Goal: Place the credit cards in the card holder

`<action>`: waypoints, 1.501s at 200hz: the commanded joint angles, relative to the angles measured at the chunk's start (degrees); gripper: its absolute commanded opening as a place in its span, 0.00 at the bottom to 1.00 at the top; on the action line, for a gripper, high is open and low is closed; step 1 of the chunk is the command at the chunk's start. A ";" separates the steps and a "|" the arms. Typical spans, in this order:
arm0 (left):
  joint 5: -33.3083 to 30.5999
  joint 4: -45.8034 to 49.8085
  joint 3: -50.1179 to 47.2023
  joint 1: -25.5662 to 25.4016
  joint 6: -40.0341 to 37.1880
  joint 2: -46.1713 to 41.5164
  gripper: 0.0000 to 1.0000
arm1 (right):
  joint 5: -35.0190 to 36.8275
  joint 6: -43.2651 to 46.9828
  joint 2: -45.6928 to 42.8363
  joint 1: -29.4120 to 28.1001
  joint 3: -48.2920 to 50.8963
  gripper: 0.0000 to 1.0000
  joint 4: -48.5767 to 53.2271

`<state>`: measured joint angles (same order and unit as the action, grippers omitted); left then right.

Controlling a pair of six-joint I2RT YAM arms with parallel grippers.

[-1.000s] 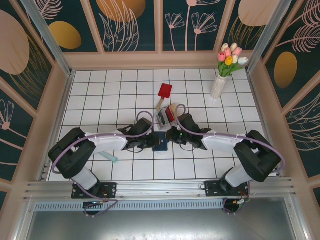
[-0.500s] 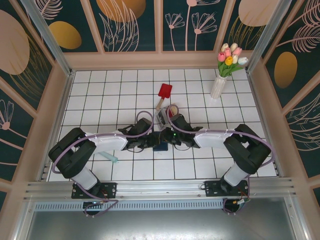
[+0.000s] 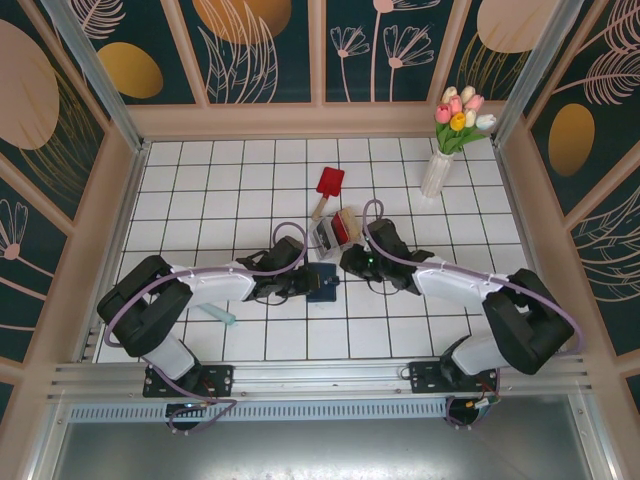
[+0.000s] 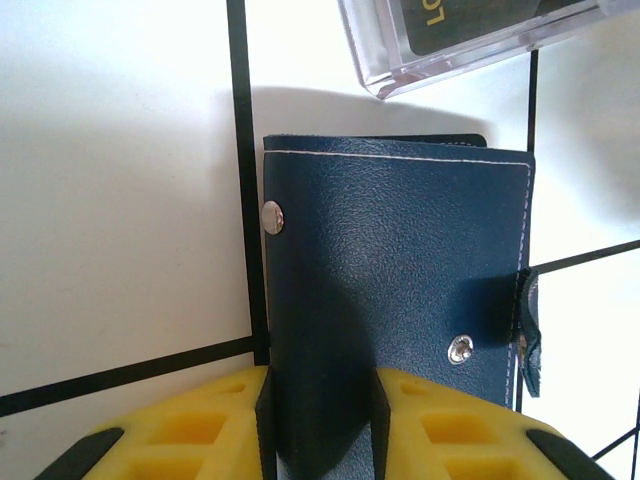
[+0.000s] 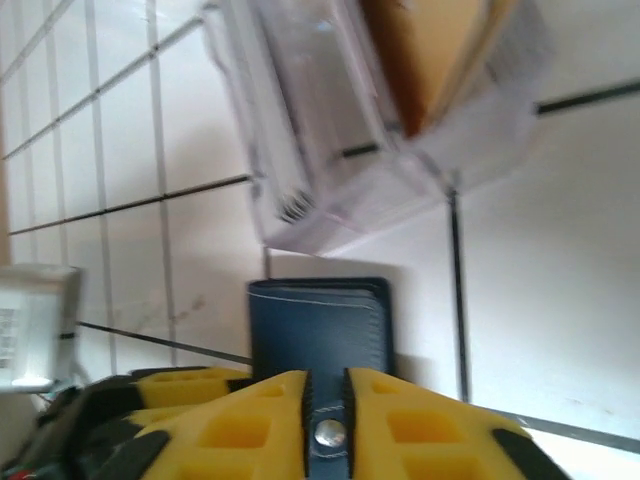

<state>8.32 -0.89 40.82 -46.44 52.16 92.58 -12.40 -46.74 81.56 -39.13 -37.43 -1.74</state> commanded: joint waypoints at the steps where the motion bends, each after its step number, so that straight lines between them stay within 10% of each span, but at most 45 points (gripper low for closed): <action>1: -1.28 2.17 0.00 -0.34 -1.08 1.05 0.32 | -5.23 1.57 2.15 -0.02 0.54 0.13 -1.40; 165: -0.93 2.86 0.68 -0.40 -1.25 1.90 0.34 | -9.50 4.91 11.99 -2.78 -4.73 0.11 -1.47; 300: -1.64 2.79 0.40 -0.40 -0.74 1.29 0.29 | 5.72 10.35 14.84 -9.99 -9.97 0.10 14.06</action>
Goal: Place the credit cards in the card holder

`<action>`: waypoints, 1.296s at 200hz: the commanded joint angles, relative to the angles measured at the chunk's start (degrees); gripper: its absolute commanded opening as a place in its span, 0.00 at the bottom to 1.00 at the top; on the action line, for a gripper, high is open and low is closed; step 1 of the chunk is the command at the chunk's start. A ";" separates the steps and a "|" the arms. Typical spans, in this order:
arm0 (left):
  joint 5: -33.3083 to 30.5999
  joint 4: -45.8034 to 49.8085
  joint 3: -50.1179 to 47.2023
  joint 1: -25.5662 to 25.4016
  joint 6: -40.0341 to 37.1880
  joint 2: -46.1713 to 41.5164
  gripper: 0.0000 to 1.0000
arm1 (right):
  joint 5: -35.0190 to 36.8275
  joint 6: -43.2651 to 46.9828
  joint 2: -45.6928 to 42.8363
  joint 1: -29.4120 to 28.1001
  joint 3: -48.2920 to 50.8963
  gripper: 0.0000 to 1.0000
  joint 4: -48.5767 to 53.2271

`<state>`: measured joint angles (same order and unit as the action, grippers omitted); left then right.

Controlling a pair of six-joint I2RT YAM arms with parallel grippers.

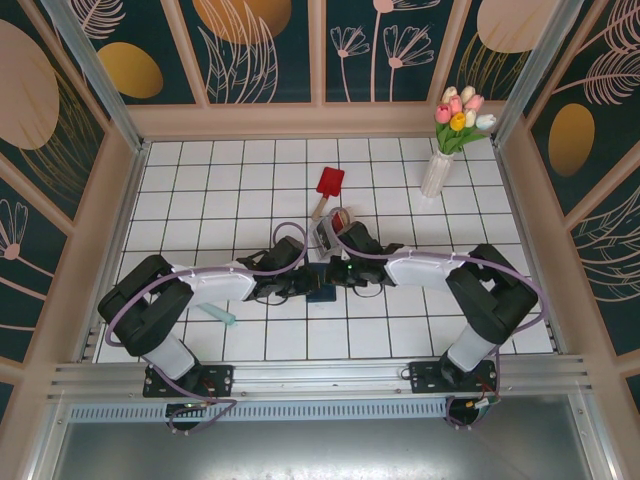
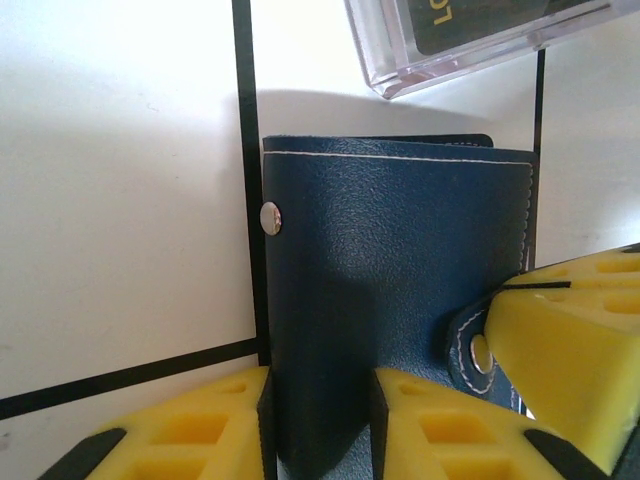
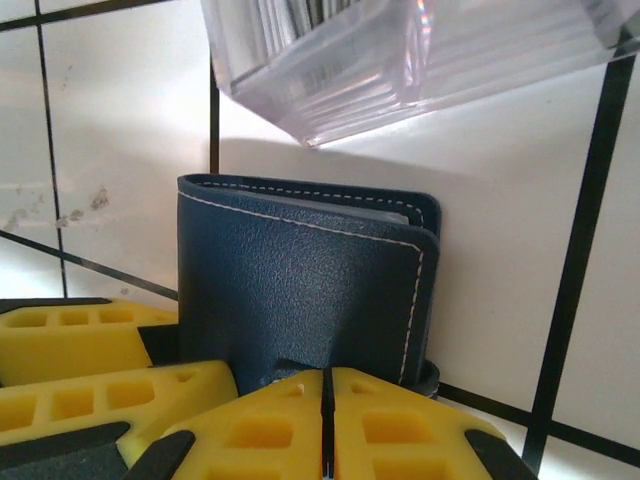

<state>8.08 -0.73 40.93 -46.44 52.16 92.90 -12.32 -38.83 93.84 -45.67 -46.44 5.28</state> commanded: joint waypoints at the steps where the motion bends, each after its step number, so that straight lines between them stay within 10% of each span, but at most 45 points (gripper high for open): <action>1: -1.40 2.61 0.29 -0.41 -0.75 0.96 0.29 | 5.85 2.44 2.65 -3.59 -0.95 0.09 7.21; 259: -1.90 0.55 -2.60 -0.35 2.27 -0.71 0.20 | 32.69 1.09 2.23 -21.04 9.39 0.00 0.34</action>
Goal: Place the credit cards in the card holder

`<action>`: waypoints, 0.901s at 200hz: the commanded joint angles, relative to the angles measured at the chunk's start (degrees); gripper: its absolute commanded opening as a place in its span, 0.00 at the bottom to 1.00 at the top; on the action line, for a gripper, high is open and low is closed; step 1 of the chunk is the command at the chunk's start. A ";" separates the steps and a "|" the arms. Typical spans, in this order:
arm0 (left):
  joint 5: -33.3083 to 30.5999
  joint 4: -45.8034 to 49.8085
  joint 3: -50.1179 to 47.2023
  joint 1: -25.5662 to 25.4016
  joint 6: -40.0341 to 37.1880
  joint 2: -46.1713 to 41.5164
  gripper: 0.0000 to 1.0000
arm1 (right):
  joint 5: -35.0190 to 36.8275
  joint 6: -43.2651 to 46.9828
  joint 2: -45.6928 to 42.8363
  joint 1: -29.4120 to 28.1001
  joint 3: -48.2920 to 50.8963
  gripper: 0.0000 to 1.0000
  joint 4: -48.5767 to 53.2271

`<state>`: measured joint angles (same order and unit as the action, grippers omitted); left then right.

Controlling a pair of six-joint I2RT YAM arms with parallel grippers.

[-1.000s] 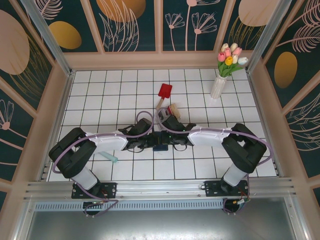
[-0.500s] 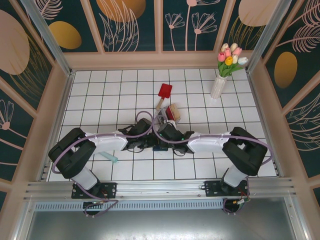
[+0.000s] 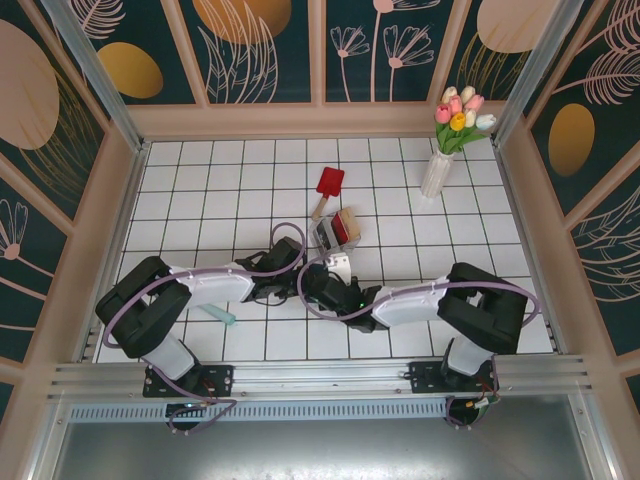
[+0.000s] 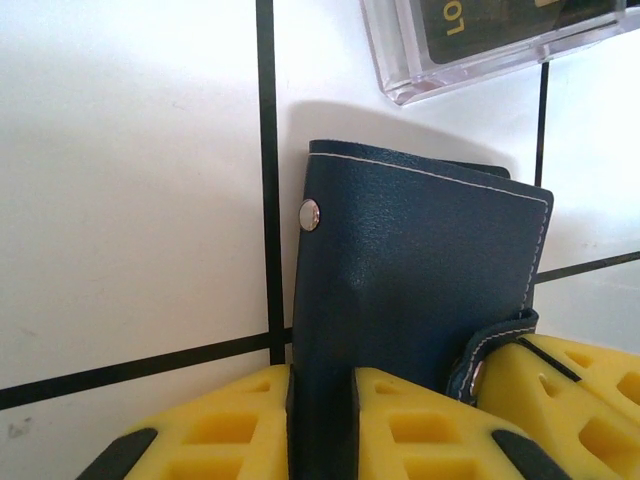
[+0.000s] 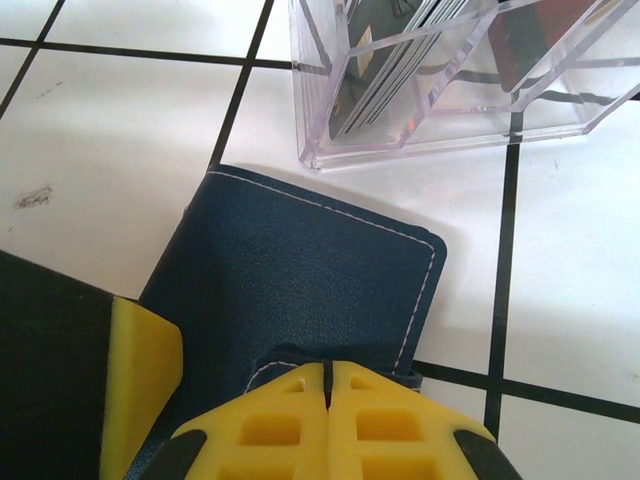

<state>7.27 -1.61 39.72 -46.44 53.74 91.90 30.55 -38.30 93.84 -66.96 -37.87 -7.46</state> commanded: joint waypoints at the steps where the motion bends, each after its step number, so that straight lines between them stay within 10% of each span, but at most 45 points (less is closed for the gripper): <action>1: -1.10 1.43 -1.40 -0.38 0.73 0.30 0.21 | -10.43 0.63 2.00 0.38 0.63 0.00 13.08; 60: -1.90 1.44 -1.62 -0.36 0.83 -0.51 0.21 | -32.72 -1.89 -16.90 14.74 2.75 0.07 2.36; 113: -1.48 1.52 -1.16 -0.41 0.46 -0.71 0.22 | -41.43 -3.57 -15.77 18.69 4.07 0.06 0.93; 146: -2.34 1.73 -0.89 -0.37 0.20 -5.53 0.31 | -32.67 -4.30 -19.22 20.91 3.28 0.09 6.22; 180: -15.13 7.14 0.91 -0.19 -2.82 -16.79 0.54 | -6.72 4.07 -30.56 26.48 -1.81 0.42 18.30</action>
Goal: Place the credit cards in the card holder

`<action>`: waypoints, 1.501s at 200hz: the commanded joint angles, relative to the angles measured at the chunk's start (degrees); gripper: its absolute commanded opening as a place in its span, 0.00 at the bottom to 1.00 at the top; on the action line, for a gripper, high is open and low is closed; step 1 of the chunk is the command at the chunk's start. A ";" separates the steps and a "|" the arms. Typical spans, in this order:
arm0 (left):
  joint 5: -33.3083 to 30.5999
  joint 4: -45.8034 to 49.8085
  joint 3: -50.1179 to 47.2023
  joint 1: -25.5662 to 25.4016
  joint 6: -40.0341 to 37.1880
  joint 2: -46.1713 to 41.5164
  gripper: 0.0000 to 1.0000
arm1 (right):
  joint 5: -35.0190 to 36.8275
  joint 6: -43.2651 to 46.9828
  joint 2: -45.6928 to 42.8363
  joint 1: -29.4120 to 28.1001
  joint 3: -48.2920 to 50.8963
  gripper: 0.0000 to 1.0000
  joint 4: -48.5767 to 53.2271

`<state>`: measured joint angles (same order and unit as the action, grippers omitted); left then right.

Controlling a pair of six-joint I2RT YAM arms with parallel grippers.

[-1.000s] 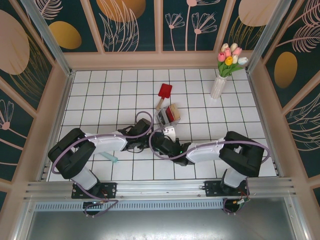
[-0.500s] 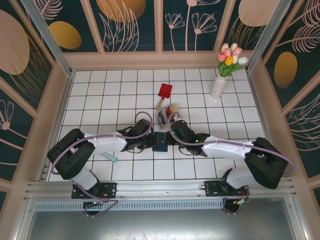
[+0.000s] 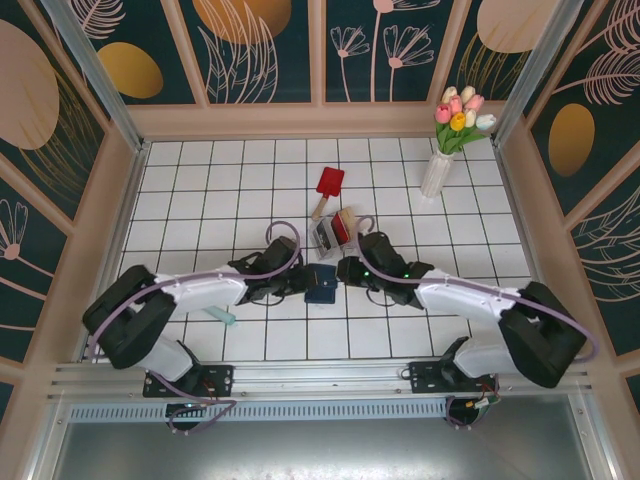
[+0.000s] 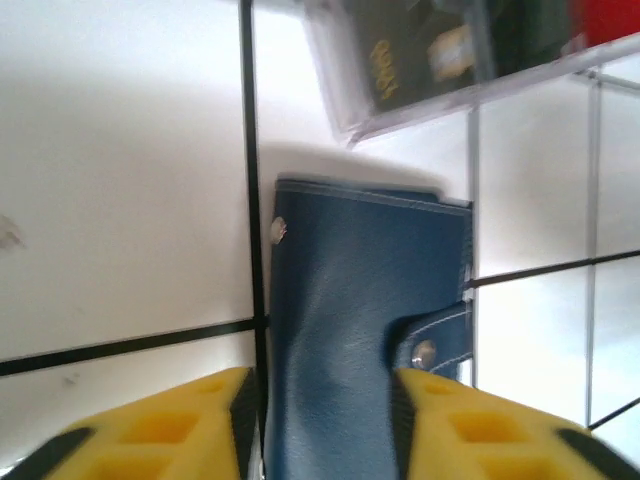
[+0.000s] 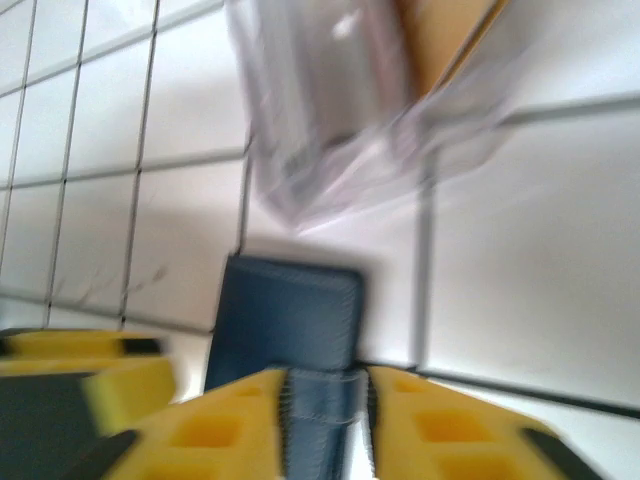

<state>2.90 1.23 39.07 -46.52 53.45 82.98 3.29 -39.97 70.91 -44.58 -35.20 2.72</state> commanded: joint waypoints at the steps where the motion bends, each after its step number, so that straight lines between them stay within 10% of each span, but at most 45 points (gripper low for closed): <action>1: -11.27 4.43 1.64 -0.13 -2.64 -8.25 0.54 | 21.23 5.93 -7.90 4.34 -4.50 0.43 8.28; 53: -41.51 7.22 -0.89 8.89 -12.31 -17.31 0.98 | 29.80 26.21 -9.70 26.89 5.17 0.71 -14.01; 98: -56.18 -5.83 -7.76 22.57 -26.61 -20.06 0.99 | 19.01 34.14 -2.27 37.37 16.13 0.74 -40.95; 154: -45.19 -46.94 -26.13 30.63 -50.83 -18.71 0.98 | 6.62 44.49 8.03 37.76 20.76 0.74 -64.01; 216: -35.64 -74.50 -29.36 33.86 -54.96 -4.83 0.99 | -2.07 42.37 13.27 43.46 25.49 0.74 -77.12; 264: -25.65 -78.55 -28.68 39.78 -51.25 0.72 0.99 | 0.14 38.39 17.53 45.75 22.56 0.74 -75.79; 271: -25.18 -80.38 -29.53 40.63 -50.04 1.51 0.99 | 0.44 38.39 17.25 45.65 22.37 0.98 -74.74; 300: -22.53 -75.21 -26.63 43.17 -47.69 3.95 0.99 | 1.59 38.70 17.39 45.08 22.66 0.99 -75.60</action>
<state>-24.99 -76.05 10.33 -4.91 2.87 86.87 4.08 0.03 88.14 0.56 -11.97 -71.20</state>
